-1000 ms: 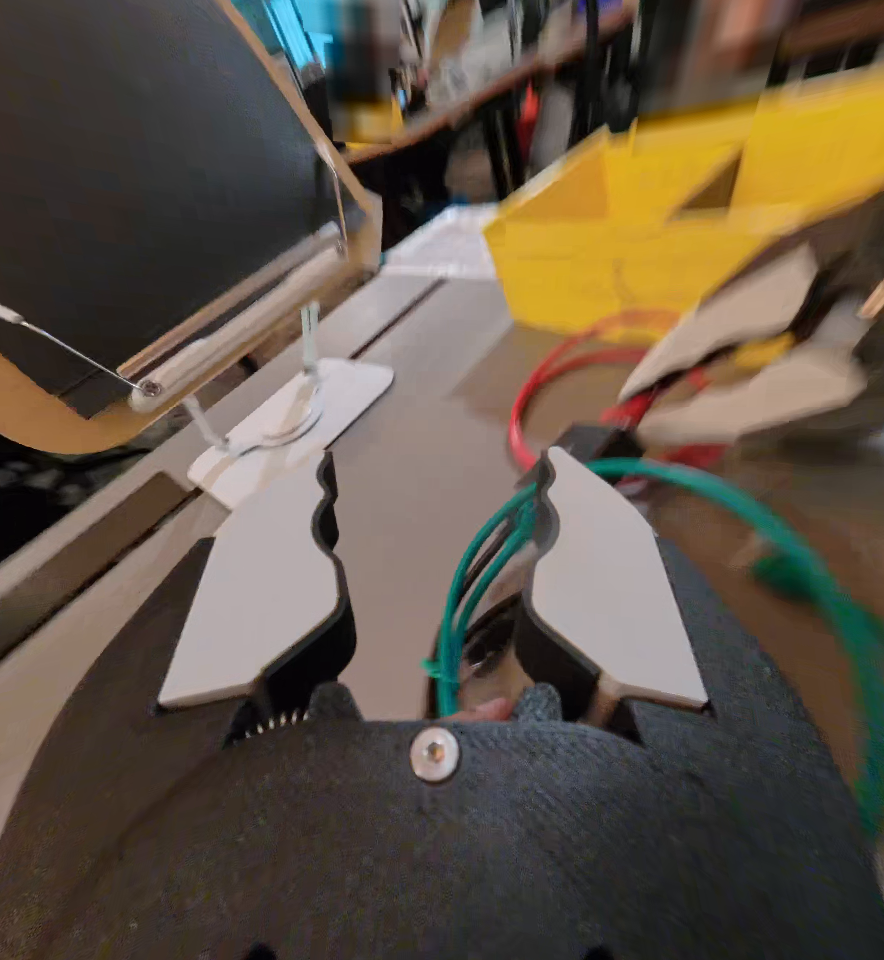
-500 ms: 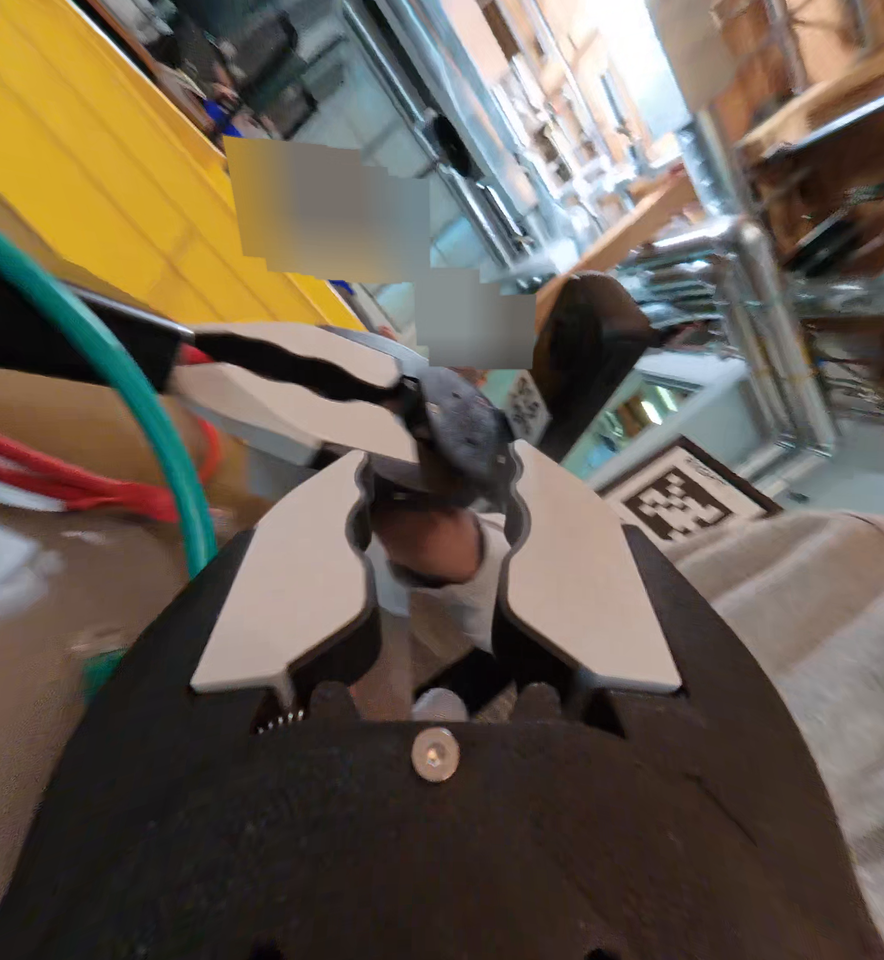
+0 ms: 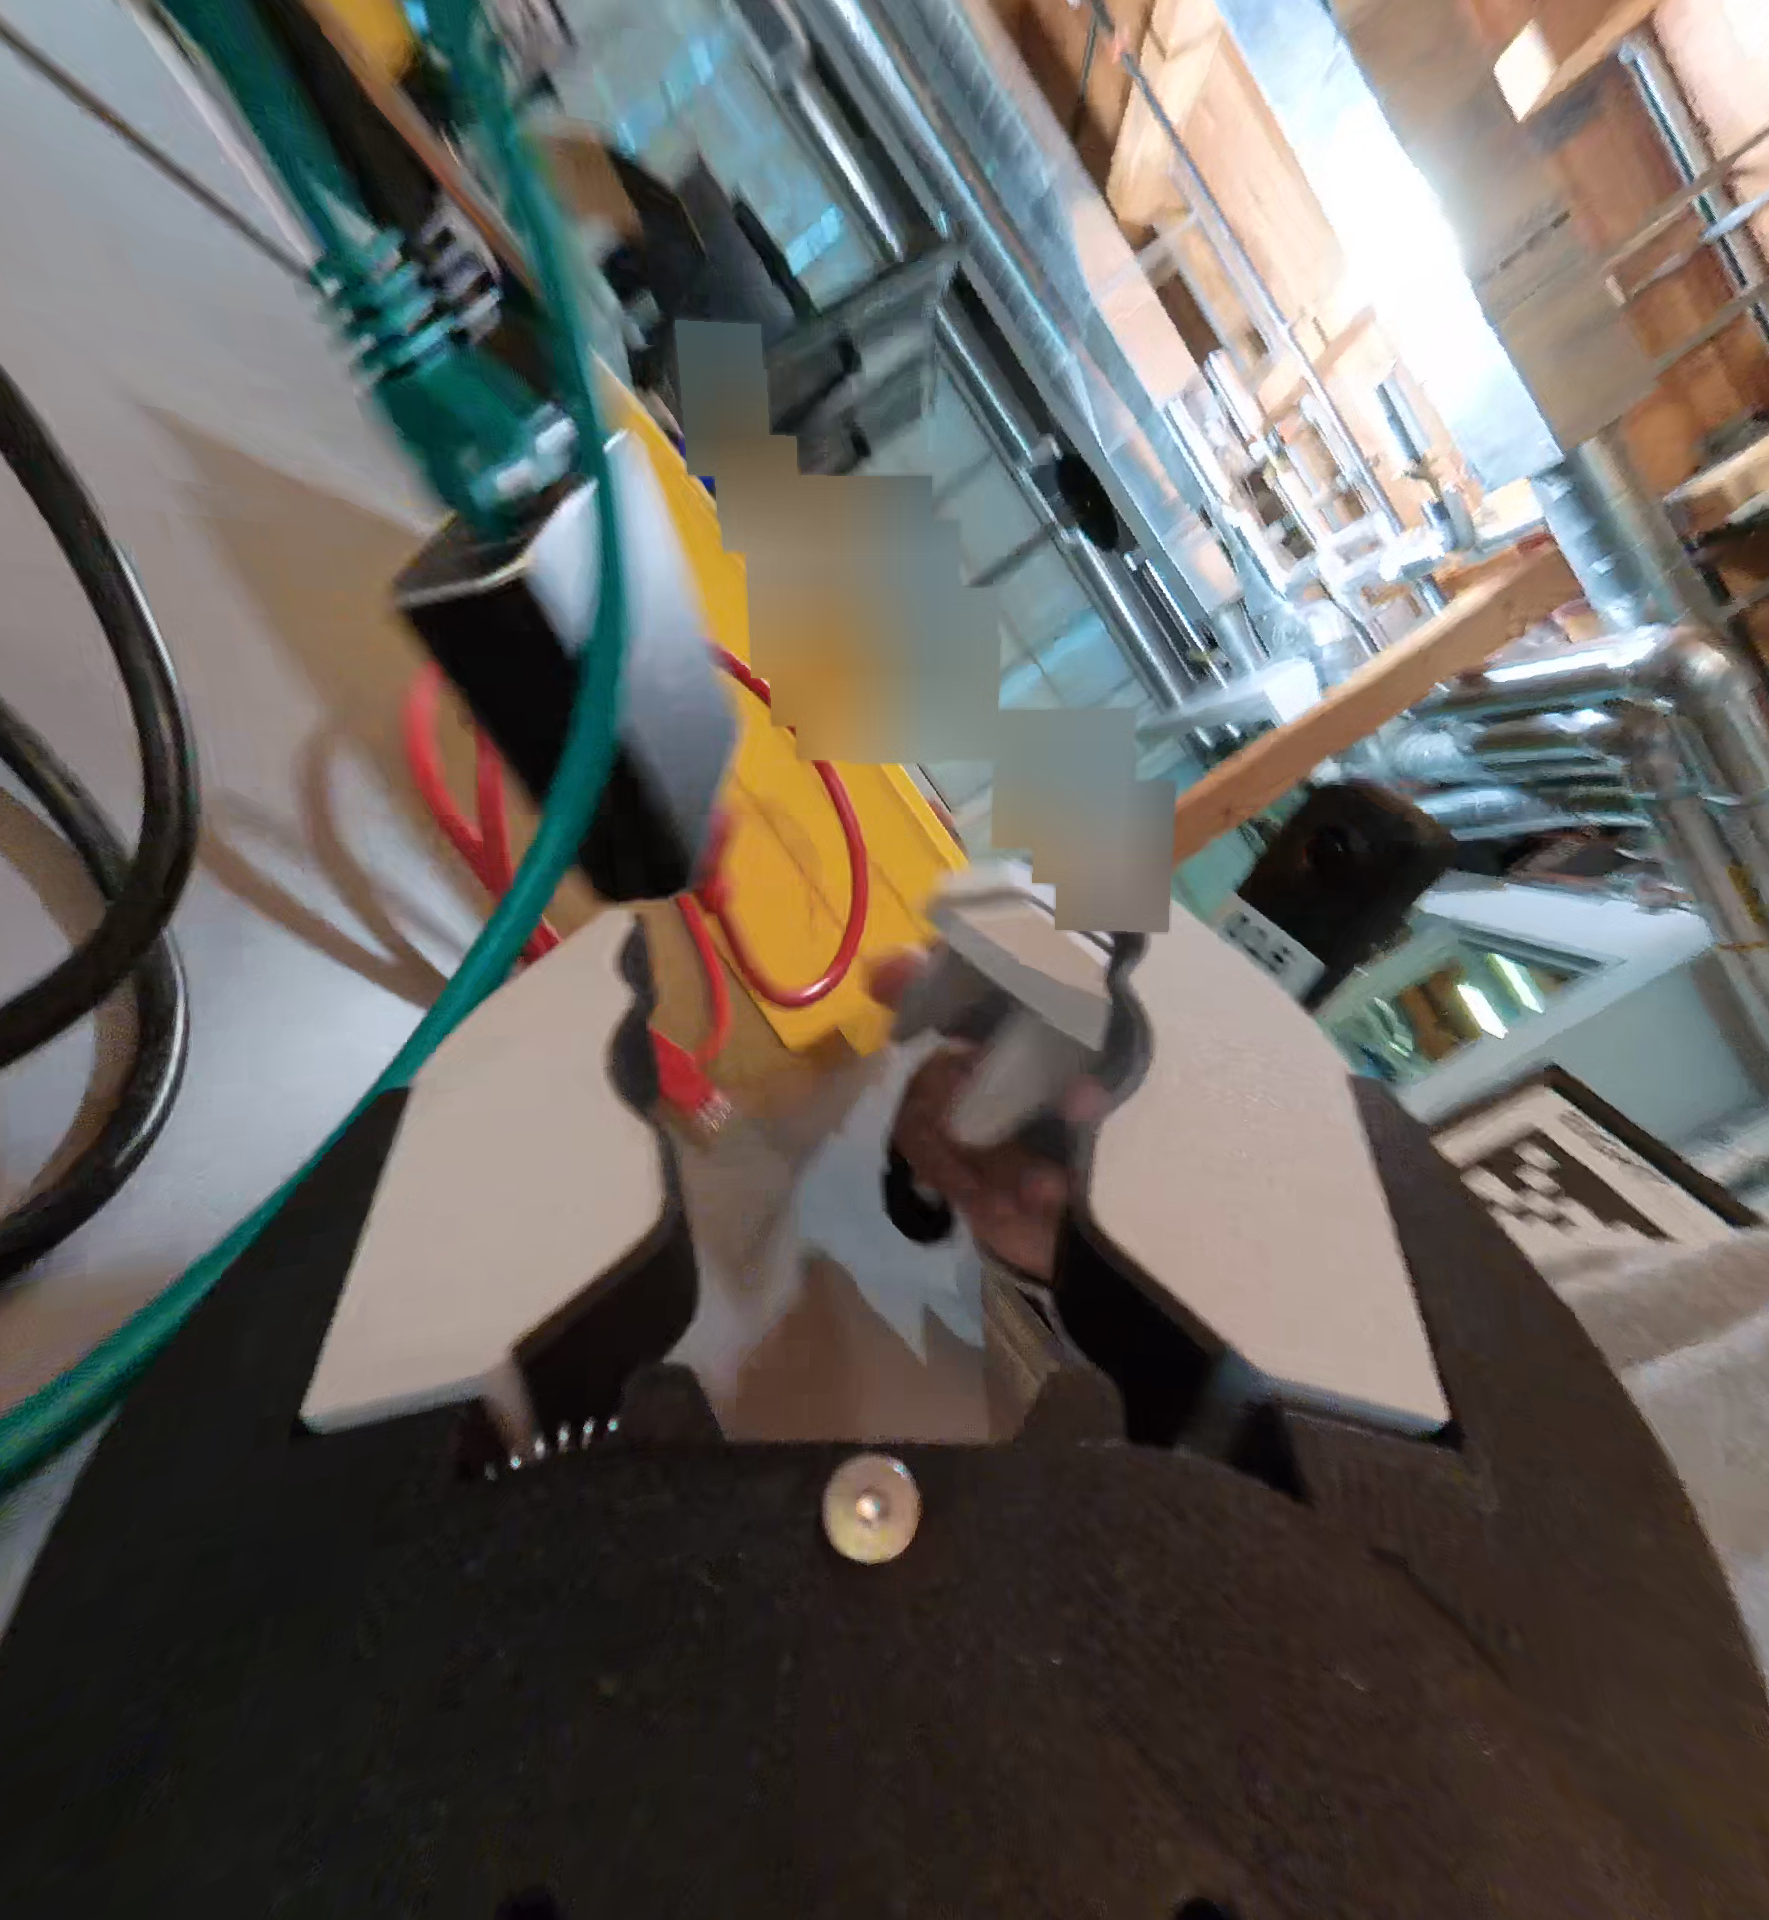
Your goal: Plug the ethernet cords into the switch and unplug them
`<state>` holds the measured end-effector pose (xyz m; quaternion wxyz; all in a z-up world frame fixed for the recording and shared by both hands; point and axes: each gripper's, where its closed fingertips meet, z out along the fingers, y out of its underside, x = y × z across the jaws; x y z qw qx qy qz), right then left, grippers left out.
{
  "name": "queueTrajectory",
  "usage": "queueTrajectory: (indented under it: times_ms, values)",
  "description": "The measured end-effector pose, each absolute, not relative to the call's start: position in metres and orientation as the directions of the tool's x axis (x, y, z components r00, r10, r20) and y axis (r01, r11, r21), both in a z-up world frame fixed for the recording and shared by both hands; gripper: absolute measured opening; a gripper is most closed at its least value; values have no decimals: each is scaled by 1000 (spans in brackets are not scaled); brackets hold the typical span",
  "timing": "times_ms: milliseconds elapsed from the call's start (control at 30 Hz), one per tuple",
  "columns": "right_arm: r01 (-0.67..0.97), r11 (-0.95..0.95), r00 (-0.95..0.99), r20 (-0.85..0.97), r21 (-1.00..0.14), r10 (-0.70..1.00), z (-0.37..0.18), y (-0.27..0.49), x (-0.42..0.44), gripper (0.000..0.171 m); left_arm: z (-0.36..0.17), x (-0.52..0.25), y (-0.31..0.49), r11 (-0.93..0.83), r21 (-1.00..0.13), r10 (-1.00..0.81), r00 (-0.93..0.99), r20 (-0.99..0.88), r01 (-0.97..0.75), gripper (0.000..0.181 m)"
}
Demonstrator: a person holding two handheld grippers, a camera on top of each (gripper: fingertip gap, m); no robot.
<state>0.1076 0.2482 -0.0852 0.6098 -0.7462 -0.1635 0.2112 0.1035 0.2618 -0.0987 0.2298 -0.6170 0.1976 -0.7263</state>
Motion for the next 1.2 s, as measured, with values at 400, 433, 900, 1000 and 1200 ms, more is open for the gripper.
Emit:
queueTrajectory:
  times_ms: [400, 433, 900, 1000, 1200]
  values:
    - [243, -191, 895, 144, -951, 422, -110, 253, 108, 31, -110, 93, 288, -744, -666, -667, -4, 745, 57, 72]
    - [238, -245, 909, 127, -940, 397, -119, 258, 114, 41, -112, 93, 290, -745, -664, -665, 5, 747, 53, 72]
    - [222, -408, 945, 92, -886, 313, -147, 290, 129, 62, -118, 72, 288, -822, -567, -569, -36, 822, 51, 57]
    - [210, -407, 961, 112, -889, 253, -145, 305, 138, 69, -110, 60, 286, -831, -546, -554, -86, 828, 104, 57]
    - [186, -644, 982, 113, -742, 154, -186, 325, 158, 49, -105, 46, 274, -823, -557, -567, -122, 815, 107, 57]
